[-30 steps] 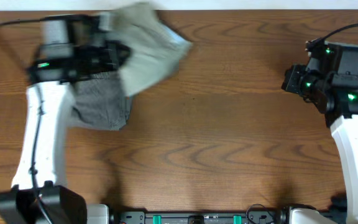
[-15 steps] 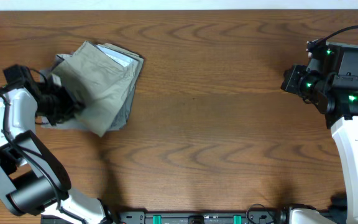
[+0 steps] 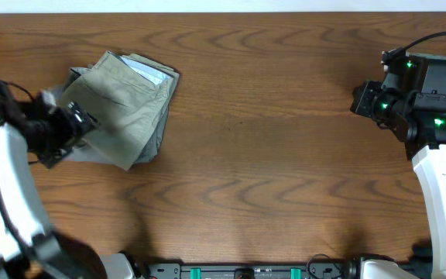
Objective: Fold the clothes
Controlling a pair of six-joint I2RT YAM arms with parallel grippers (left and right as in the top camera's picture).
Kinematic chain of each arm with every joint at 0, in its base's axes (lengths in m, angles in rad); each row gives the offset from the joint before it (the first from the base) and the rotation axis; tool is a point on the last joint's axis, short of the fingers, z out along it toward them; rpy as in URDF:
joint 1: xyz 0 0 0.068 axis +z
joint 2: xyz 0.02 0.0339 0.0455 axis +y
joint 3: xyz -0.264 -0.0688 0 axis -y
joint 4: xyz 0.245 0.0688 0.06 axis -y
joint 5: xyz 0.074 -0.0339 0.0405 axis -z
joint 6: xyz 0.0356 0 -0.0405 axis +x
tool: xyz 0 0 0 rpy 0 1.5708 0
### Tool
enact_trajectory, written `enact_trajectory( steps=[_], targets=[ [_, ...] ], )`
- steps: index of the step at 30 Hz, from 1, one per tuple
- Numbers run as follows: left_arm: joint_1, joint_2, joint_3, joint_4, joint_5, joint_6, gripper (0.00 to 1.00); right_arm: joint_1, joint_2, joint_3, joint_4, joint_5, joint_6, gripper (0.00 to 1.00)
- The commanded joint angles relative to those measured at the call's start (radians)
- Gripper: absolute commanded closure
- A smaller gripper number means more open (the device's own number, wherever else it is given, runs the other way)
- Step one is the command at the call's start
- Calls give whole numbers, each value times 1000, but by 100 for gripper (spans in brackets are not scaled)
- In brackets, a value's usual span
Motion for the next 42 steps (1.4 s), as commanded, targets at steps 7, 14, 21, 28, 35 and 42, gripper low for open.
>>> enact_trajectory(
  steps=[7,14,21,28,35,42],
  targets=[
    [-61,-426,204,-44,0,233,2,3,-92,20,25,-232,-211,89],
    [-203,-685,209,-29,-1,315,2,3,-328,26,26,-249,-244,16],
    [-211,-780,209,-33,7,314,2,3,-505,26,-17,-249,-244,1],
    [-211,-780,209,-34,10,311,2,3,-580,26,-25,-249,-238,1],
    [-211,-780,209,-41,10,311,2,3,-581,26,-68,-248,-238,1],
    [-211,-780,209,-41,10,311,2,3,-591,21,-141,-148,-252,1]
  ],
)
